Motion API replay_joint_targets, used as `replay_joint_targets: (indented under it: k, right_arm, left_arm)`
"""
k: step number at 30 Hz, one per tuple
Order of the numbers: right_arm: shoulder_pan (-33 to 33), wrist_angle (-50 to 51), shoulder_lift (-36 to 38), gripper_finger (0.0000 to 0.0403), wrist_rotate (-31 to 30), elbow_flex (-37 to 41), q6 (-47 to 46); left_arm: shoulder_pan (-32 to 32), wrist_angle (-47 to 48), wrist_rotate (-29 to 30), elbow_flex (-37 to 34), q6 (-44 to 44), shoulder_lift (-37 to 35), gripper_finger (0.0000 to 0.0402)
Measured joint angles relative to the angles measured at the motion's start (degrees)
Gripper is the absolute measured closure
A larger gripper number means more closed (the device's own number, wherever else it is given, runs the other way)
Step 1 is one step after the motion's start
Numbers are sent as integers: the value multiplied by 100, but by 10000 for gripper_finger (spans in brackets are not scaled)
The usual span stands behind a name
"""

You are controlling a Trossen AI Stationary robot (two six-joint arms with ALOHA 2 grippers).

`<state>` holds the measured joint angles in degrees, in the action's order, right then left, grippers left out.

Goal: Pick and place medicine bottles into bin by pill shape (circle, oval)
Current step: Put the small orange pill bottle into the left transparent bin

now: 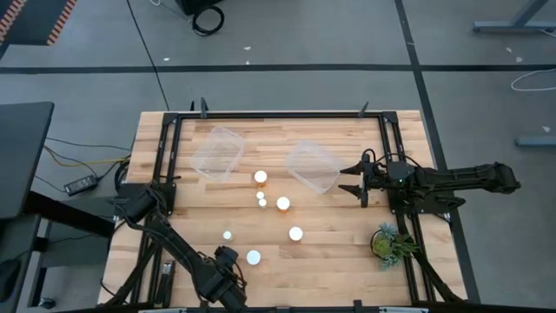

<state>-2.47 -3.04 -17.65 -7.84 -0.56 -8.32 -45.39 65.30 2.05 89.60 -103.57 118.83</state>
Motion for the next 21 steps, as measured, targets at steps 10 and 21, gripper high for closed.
replay_joint_targets:
  k: [10, 21]
  right_arm:
    - [-1, -1, 0, 127, 1, -2, 0]
    - [0, -1, 0, 127, 0, -2, 0]
  left_arm:
    - [33, -90, 33, -2, -33, 0, 216]
    - [33, -89, 30, -2, -15, 0, 260]
